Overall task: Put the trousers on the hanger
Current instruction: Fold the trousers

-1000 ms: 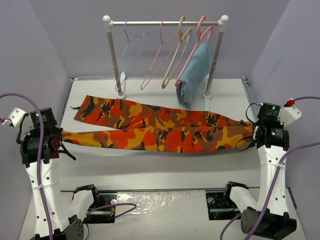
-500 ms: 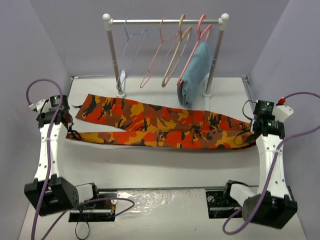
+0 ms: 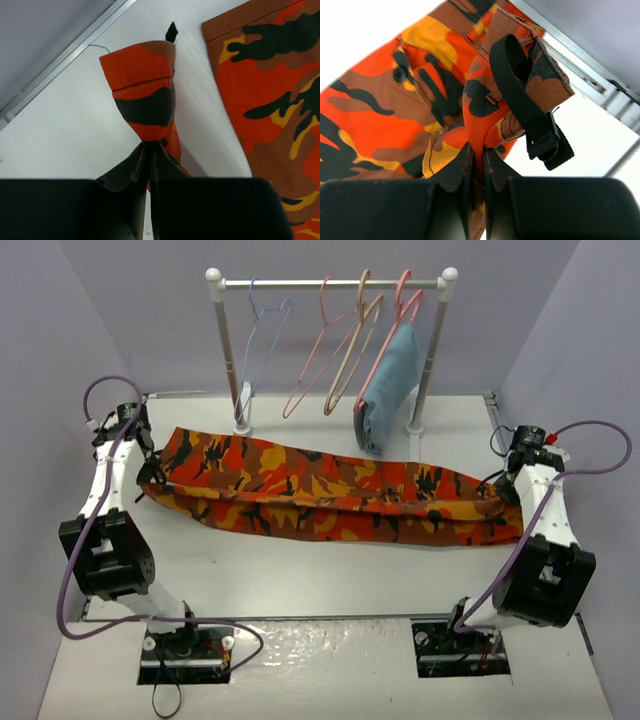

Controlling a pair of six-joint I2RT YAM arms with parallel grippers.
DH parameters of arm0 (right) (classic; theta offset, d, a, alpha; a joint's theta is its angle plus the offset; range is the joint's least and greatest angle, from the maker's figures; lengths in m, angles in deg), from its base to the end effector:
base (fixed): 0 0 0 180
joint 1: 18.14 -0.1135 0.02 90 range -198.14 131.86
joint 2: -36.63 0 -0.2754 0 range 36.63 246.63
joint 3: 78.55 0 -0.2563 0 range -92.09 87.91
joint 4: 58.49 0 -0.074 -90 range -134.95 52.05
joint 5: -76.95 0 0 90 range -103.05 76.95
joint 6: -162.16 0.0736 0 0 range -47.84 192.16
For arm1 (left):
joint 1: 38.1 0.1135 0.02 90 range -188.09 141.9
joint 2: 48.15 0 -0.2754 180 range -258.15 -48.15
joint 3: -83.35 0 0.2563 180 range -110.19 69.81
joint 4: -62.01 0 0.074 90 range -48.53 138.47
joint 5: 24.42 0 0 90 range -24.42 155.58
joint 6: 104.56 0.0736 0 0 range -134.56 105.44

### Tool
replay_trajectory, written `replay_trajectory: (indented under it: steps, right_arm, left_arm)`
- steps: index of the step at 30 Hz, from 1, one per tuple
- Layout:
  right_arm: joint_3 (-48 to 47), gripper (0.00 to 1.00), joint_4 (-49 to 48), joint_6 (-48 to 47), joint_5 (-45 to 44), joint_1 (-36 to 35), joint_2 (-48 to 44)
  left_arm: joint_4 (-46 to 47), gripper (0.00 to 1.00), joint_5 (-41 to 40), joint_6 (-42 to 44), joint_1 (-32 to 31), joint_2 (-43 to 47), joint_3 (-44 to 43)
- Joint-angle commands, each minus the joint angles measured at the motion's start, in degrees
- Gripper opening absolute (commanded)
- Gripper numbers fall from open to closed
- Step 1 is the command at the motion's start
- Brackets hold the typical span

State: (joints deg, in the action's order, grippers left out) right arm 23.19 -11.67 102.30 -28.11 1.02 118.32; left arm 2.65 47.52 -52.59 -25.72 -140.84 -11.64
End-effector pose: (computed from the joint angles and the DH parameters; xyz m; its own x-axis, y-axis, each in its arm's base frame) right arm 0.3043 -0.1260 0.2591 -0.3901 0.6489 -0.6533 0.7745 0.6150 0.1483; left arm 0.3539 0.1010 0.2781 -0.4187 -0.6916 -0.5886 -0.7953 0.5922 -0.1301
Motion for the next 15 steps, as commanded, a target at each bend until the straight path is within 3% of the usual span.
replay_trajectory:
  steps: [1,15]
  right_arm:
    - [-6.0,0.0,-5.5,1.3,-5.9,1.8,4.0]
    - [-14.5,0.0,-7.7,8.1,-9.4,2.4,18.0]
  left_arm:
    - [5.4,0.0,-4.6,2.0,1.0,-2.8,-10.0]
    - [0.9,0.0,-5.2,4.9,-1.2,-23.9,-34.4]
